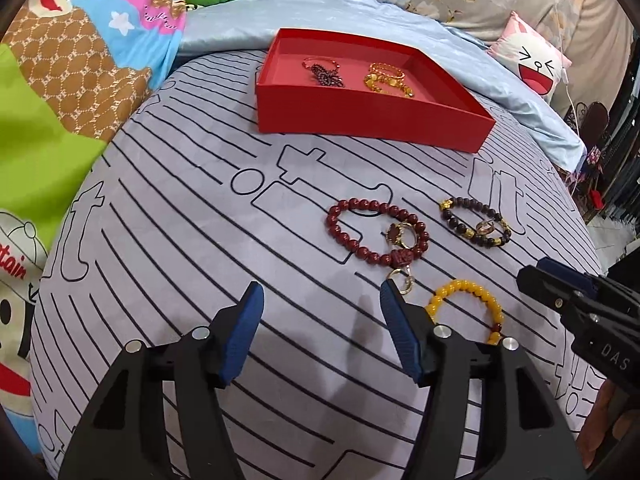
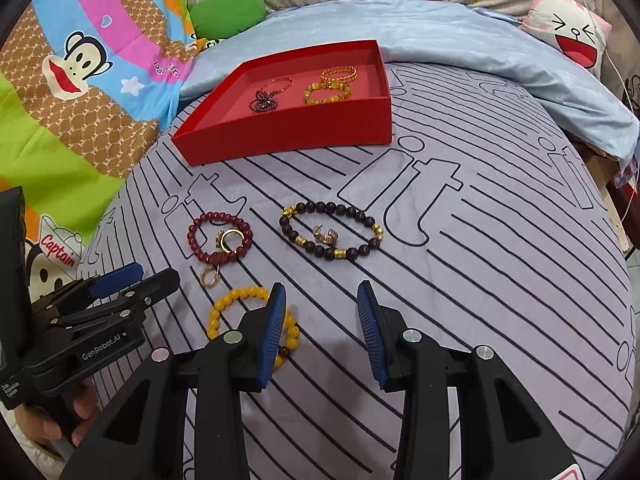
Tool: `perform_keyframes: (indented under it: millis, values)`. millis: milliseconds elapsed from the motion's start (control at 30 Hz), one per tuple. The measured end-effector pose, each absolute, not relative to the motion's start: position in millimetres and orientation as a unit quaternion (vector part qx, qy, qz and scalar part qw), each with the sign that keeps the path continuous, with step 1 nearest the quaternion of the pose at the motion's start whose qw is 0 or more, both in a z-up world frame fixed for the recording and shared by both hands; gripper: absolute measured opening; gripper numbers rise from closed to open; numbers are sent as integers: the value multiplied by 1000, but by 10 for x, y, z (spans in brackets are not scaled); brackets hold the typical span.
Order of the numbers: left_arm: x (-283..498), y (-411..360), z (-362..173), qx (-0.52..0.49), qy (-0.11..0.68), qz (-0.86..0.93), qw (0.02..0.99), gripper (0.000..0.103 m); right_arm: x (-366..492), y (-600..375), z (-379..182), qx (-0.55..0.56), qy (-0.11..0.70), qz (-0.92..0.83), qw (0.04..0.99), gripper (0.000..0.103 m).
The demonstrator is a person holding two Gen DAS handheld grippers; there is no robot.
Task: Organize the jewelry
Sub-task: 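Grasp the red beaded bracelet with the left gripper while the right grasps the black-and-gold beaded bracelet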
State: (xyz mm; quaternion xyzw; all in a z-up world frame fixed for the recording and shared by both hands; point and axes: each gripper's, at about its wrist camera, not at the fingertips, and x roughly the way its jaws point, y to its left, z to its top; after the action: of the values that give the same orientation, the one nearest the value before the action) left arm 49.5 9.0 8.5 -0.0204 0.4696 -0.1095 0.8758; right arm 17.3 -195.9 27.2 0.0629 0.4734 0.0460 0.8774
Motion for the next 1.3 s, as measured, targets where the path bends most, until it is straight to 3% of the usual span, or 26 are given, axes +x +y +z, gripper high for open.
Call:
perform_keyframes:
  millis: [467, 700, 867, 1133, 1300]
  values:
    - [750, 86, 101, -21, 460, -100, 882, 57, 412, -2094, 257, 64, 466, 28, 882, 36]
    - [963, 4, 20, -20, 467, -108, 878, 51, 662, -2180, 194, 64, 467, 17, 882, 36]
    - [1020, -115, -12, 3, 459, -112, 881, 49, 764, -2165, 97, 59, 477, 17, 877, 28]
    - [1036, -185, -13, 11, 452, -126, 883, 26, 768, -2077, 37, 23, 473, 13, 881, 22]
    - [1047, -226, -12, 11, 454, -138, 880, 9, 797, -2060, 29, 18, 470, 12, 882, 11]
